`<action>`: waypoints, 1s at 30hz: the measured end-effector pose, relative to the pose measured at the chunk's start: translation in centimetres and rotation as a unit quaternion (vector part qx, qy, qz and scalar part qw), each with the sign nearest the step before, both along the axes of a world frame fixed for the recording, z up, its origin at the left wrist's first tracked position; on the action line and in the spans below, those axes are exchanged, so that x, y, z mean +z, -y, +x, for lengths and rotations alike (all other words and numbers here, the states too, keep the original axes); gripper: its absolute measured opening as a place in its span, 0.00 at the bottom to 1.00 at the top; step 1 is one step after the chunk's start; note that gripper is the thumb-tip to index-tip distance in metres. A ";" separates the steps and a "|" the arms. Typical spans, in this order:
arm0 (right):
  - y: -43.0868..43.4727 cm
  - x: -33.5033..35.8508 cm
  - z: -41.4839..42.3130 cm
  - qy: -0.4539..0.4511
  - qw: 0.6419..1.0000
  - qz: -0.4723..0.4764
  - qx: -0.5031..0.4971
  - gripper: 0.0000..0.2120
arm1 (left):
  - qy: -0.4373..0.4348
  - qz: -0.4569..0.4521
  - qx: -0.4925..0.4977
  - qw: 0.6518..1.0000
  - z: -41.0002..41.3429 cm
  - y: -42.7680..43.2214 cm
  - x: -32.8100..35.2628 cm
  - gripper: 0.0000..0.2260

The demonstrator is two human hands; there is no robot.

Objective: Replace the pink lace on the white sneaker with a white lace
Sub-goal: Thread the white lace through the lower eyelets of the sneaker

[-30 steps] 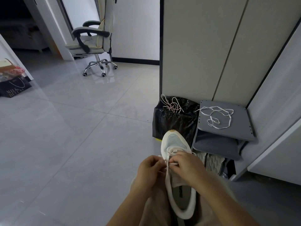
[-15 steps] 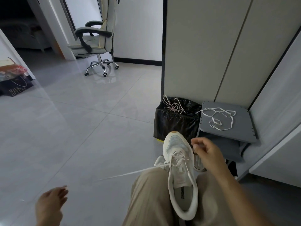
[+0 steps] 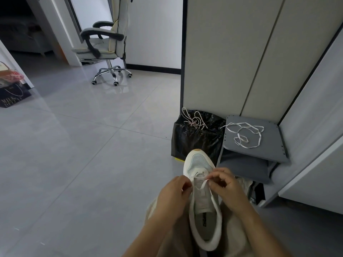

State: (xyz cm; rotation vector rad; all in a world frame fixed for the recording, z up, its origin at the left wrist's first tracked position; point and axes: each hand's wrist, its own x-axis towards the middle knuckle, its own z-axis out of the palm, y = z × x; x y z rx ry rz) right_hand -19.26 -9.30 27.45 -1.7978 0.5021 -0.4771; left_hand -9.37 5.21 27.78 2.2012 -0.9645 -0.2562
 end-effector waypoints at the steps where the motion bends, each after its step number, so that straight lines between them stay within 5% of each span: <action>1: 0.2 0.0 0.0 -0.008 1.000 0.008 0.001 0.10 | 0.006 0.001 -0.010 1.000 0.2 0.0 -0.1 0.05; 10: 1.1 1.0 1.3 -0.140 0.986 -0.068 0.063 0.04 | 0.033 0.029 -0.021 0.999 2.3 -4.6 -0.7 0.06; 16: 0.7 1.6 1.7 -0.062 0.997 -0.008 -0.044 0.03 | 0.051 0.100 -0.028 0.993 1.5 -4.9 -0.2 0.07; 22: 0.0 -0.2 0.3 -0.044 0.996 0.045 -0.065 0.04 | 0.018 0.049 -0.057 0.997 -0.1 -1.5 1.0 0.12; 30: -0.6 1.0 0.9 -0.117 0.975 -0.182 0.052 0.06 | -0.010 0.009 -0.042 0.999 0.3 0.3 0.4 0.05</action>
